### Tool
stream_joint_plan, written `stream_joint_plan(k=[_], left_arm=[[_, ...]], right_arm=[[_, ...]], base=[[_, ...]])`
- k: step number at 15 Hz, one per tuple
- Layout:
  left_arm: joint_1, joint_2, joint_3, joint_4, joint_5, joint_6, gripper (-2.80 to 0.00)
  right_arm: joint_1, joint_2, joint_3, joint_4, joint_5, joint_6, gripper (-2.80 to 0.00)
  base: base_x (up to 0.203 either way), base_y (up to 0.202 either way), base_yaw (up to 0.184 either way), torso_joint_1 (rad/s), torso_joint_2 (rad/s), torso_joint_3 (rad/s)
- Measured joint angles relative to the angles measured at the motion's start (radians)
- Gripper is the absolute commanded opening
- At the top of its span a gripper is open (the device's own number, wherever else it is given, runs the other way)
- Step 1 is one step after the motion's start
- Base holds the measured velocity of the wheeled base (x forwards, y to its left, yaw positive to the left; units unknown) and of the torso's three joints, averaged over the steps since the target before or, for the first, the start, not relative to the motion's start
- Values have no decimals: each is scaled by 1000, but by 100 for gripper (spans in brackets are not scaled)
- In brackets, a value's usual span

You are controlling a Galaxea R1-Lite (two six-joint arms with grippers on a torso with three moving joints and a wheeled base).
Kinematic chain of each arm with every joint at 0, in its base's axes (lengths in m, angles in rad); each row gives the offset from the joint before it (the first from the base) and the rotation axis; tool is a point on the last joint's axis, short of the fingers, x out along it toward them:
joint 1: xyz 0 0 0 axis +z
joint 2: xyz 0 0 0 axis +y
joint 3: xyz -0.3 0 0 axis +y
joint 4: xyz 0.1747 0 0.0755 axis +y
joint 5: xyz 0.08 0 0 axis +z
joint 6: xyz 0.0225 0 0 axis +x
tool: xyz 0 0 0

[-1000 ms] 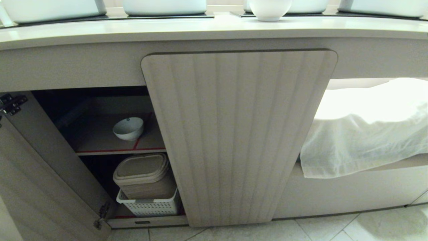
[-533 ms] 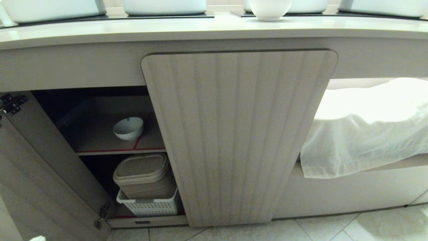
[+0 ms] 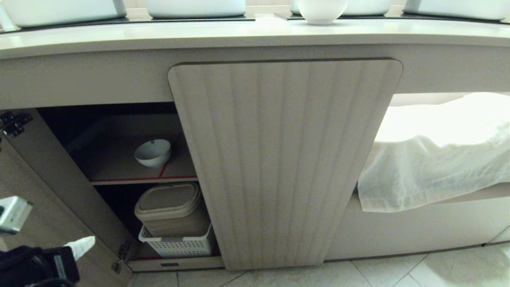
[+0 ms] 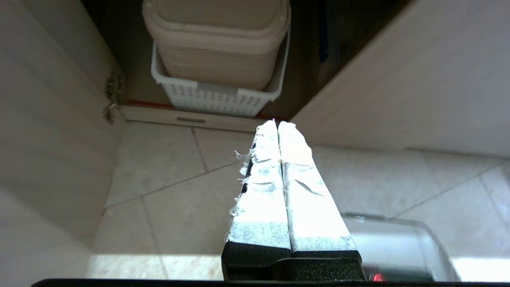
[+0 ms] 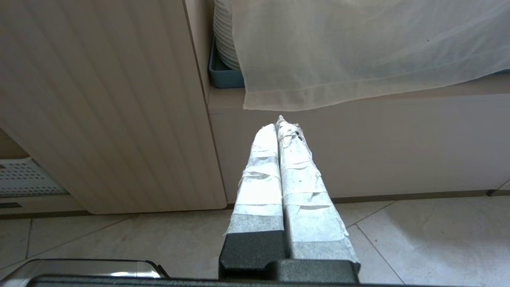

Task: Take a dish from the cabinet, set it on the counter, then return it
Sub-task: Take the bowl from the cabinet

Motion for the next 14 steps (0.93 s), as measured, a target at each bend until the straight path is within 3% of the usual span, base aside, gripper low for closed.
stream_joint_plan(k=[4,9,13,14], left_arm=[[4,252,4,-291,5,-31,-280],[6,600,10,-780,65,-37,-280],[7,863,-2,-1186,67,57,-280],[7,902,-21,-1234,66,77,-280]], right_arm=[[0,0,0,0,0,0,-280],[0,0,0,0,0,0,-280],[0,0,0,0,0,0,-280],[0,0,0,0,0,0,-280]], base=[[0,0,0,0,0,0],[0,0,0,0,0,0],[0,0,0,0,0,0],[0,0,0,0,0,0]])
